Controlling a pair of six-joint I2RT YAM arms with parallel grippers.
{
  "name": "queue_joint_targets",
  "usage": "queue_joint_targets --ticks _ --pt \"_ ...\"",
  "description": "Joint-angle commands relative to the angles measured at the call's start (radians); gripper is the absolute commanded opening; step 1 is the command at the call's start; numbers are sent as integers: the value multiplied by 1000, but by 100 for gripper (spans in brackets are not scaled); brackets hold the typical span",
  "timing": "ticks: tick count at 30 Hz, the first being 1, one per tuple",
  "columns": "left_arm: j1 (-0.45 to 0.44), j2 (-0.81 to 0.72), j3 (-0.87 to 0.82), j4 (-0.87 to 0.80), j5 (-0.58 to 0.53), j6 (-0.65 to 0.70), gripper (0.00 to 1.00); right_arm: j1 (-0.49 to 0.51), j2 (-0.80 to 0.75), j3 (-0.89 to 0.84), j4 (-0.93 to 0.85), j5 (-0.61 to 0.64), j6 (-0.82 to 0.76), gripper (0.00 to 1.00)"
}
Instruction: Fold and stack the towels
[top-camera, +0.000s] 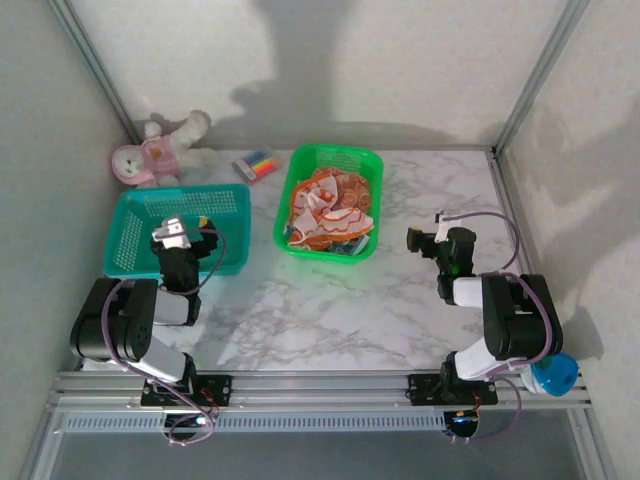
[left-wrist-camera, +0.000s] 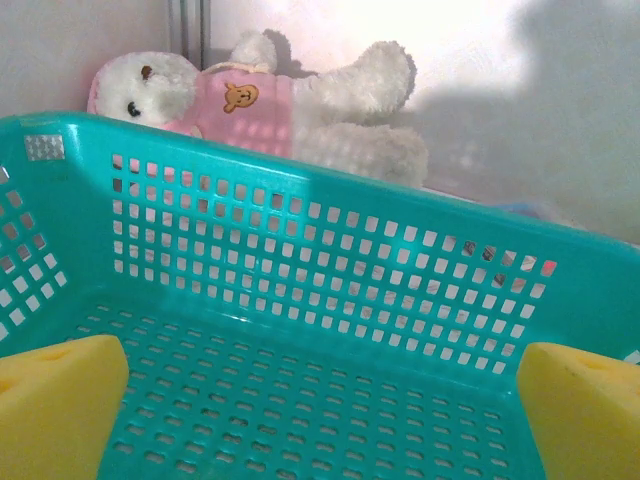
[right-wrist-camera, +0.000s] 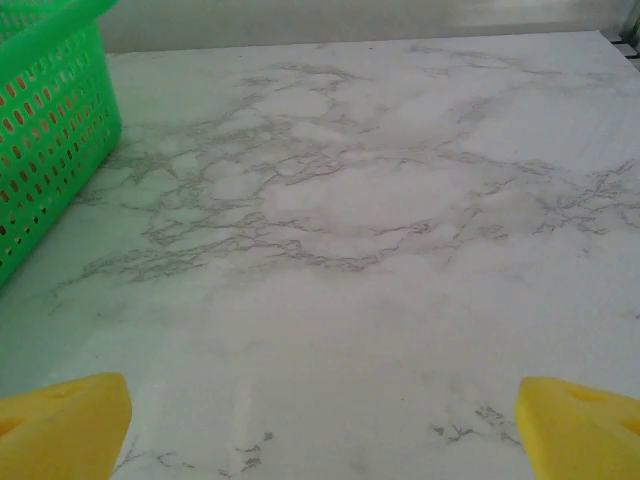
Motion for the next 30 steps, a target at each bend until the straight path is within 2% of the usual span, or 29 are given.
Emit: queue_joint_targets --ticks 1,30 --pt "8 11 -14 18 18 13 100 -4 9 -8 4 -4 3 99" --pt "16 10 -12 14 33 9 99 -4 9 -7 2 -4 5 99"
